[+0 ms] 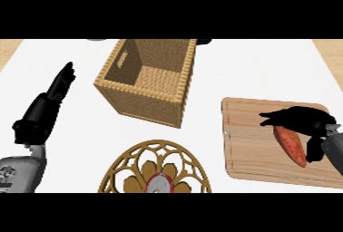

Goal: Pick the sweet potato from the cutting board and place it in the basket

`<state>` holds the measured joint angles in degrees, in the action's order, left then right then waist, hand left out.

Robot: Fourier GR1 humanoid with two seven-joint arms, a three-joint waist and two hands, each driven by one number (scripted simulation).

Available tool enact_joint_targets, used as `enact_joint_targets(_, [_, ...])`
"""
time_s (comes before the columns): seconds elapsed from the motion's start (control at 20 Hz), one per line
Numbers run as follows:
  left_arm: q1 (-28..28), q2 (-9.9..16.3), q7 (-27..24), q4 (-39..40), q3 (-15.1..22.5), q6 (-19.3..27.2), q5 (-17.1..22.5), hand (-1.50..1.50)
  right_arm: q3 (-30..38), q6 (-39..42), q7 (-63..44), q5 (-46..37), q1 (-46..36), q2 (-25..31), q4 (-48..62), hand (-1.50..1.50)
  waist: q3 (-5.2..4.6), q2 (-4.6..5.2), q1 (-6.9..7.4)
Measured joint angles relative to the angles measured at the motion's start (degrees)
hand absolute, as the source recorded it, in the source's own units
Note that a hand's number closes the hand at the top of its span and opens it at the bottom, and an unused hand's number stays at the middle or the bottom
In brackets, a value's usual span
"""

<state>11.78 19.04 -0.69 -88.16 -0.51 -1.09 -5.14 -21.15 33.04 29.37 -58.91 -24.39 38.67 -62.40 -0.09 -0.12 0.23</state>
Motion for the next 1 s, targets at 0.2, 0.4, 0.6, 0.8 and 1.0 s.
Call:
enact_joint_targets(0.2, [1.4,-0.4,2.0,-0.5,-0.4,-0.3,-0.4,0.0,1.3,-0.5,-0.4,-0.3,-0.6,-1.7,1.4,1.5,-0.25,-0.22,0.08])
enact_joint_targets(0.4, [0.9,-0.2,2.2,-1.1,-1.7,-1.4,0.1,0.0,1.4,-3.7,3.0,-1.9,-0.7,-1.7,2.8,1.5,-0.36,-0.35,0.22])
enact_joint_targets(0.6, [0.3,-0.7,0.7,-0.6,-2.0,-2.0,-0.2,0.0,1.7,-6.5,3.3,-3.8,-0.8,-3.1,3.6,1.5,-0.7,-0.54,0.03])
enact_joint_targets(0.8, [-0.7,-0.4,0.3,-1.1,-2.8,-2.8,-0.1,0.0,3.4,-9.4,3.6,-4.3,-0.4,-4.2,3.7,1.5,-0.67,-0.57,0.07])
enact_joint_targets(1.0, [-1.9,-0.3,-0.3,-1.5,-3.3,-2.9,0.1,0.0,10.5,-11.7,-8.0,-2.7,-0.5,-7.4,4.6,1.5,-0.29,-0.52,-0.54])
